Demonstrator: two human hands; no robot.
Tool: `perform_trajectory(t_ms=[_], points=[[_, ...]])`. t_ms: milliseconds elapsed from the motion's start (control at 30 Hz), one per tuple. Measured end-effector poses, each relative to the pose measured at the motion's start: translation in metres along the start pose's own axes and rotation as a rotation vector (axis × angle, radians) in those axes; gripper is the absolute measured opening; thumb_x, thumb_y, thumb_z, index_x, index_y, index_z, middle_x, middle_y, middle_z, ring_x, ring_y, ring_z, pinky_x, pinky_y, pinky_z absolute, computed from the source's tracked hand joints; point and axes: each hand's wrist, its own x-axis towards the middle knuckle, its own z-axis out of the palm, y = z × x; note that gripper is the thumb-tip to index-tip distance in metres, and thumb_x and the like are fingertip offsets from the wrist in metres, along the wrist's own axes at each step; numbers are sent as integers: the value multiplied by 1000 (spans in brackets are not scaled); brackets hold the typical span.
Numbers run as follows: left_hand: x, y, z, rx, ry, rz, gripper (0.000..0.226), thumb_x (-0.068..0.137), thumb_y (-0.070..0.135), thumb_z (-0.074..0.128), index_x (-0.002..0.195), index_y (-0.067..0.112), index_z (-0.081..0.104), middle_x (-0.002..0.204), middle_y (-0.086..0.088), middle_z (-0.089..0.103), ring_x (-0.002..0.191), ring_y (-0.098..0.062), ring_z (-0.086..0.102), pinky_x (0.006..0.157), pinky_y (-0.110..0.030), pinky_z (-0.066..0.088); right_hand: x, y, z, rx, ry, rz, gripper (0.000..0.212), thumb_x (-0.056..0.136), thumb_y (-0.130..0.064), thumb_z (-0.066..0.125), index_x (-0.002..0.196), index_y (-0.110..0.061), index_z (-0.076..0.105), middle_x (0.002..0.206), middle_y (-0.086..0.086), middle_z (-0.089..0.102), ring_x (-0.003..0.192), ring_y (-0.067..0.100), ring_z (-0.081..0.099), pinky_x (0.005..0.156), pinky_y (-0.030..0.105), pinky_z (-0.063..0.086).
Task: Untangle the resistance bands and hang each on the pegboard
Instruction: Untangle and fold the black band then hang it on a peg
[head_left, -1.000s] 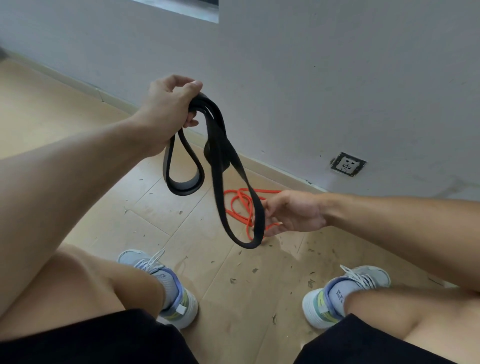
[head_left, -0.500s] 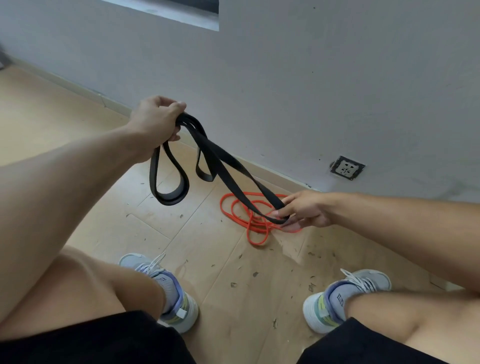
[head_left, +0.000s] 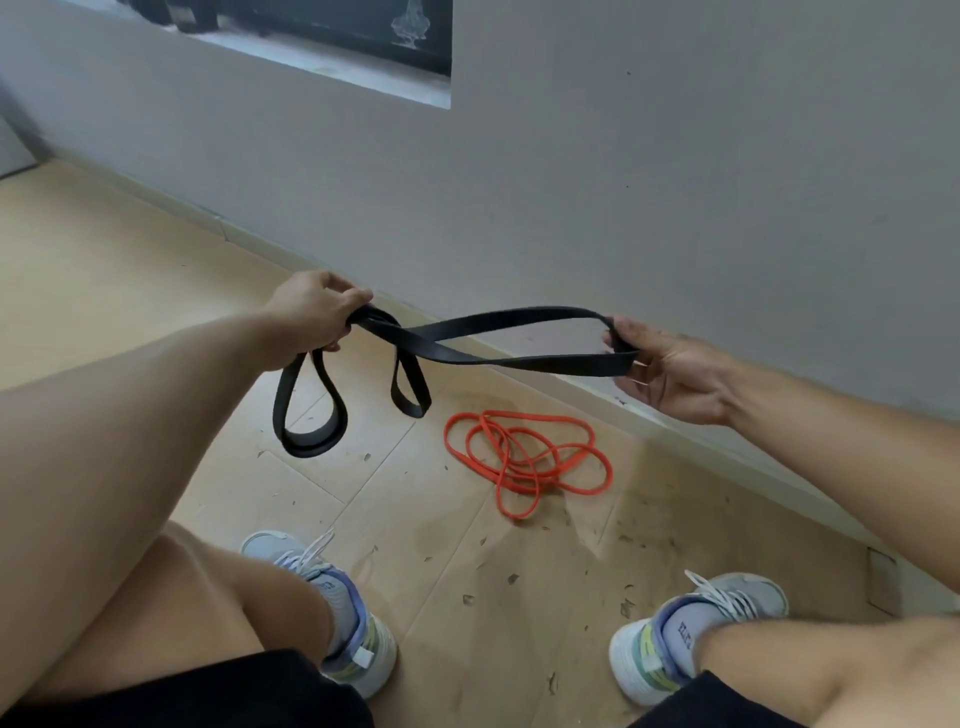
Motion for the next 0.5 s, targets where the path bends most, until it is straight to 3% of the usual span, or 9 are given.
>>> perform_trajectory(t_ms=[200,367,433,500], points=[[-5,-1,3,175,-218,-4,29,101,37,60,107,11,70,69,-7,58,63,-21,53,64,-35,52,-3,-10,-1,44,8,-101,18,74,-35,75,90,-28,72,81,-12,75,74,6,61,74,23,45],[-11,7,10,294,-357,32,26,101,37,59,102,14,72,61,-6,55,62,-24,50,68,-37,50,-1,-14,-11,135,-72,-97,14,84,-30,70,97,-26,74,78,-8,71,75,8,66,82,29,62],[-10,8,10,288,-356,38,26,100,39,61,103,16,72,66,-8,57,62,-22,51,68,-36,53,-2,-12,-13,70,-97,-62,20,86,-28,68,104,-22,73,74,-5,63,69,11,62,91,35,58],[-9,10,10,255,-337,51,27,101,38,60,105,14,72,66,-8,56,60,-20,51,66,-35,53,-2,-7,-14,-83,-98,-6,27,83,-30,72,107,-19,69,71,-4,55,66,11,56,89,36,55]])
